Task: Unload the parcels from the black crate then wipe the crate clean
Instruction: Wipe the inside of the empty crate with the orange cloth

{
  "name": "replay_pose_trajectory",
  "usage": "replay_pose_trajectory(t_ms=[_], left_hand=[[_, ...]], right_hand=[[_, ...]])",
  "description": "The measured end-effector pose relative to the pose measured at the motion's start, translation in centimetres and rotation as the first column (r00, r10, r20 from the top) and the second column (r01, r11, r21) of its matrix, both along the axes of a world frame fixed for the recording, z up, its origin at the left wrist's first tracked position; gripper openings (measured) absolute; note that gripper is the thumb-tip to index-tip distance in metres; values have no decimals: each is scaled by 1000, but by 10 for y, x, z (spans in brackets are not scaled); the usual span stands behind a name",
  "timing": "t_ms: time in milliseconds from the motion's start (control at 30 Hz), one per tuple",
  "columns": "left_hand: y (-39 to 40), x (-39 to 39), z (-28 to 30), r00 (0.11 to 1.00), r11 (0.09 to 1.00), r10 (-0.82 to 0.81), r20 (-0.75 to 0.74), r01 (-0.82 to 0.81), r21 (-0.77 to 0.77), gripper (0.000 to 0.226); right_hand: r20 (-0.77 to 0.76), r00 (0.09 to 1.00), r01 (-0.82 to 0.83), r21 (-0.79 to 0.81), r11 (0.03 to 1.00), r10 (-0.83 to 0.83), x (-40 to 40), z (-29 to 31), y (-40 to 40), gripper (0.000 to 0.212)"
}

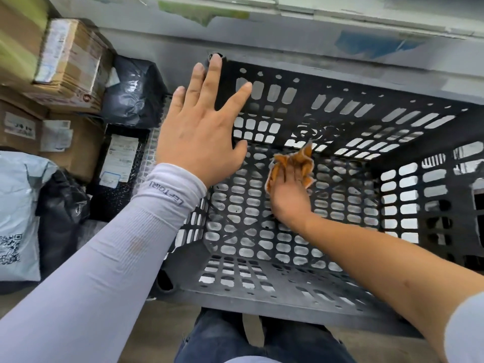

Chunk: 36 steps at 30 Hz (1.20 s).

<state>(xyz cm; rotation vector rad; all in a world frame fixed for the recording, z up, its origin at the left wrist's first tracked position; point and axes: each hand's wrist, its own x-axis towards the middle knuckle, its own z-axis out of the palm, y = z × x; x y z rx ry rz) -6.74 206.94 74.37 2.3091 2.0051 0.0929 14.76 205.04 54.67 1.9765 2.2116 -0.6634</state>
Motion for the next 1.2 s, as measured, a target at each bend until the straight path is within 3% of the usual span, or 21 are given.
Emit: replay_pose_trajectory(t_ms=[133, 233, 333, 500, 700, 833, 1200], left_hand=[[1, 0, 0, 1000, 1000, -8, 4, 8, -3, 87], [1, 1, -1, 1000, 1000, -9, 12, 9, 4, 88], [0, 2, -2, 1000, 1000, -3, 7, 3, -3, 88], [0, 1, -1, 1000, 1000, -5, -4, 5, -2, 88], [1, 2, 0, 1000, 1000, -3, -10, 3, 4, 88], [0, 3, 1, 1000, 1000, 4, -20, -4, 2, 88], [0, 3, 0, 999, 1000, 7, -50, -7, 11, 87]], right_hand=[[-33, 997, 70, -21, 997, -71, -15, -2, 3, 79], [-99, 977, -188, 12, 982, 188, -12, -4, -2, 74], [-170, 893, -422, 8, 907, 417, -40, -4, -14, 72], [-133, 838, -529, 48, 848, 530, -78, -9, -35, 59], [-51, 728, -685, 5, 729, 684, -25, -1, -6, 62], [75, 756, -650, -37, 759, 650, 30, 5, 10, 60], [209, 856, -469, -70, 880, 473, 130, 24, 7, 62]])
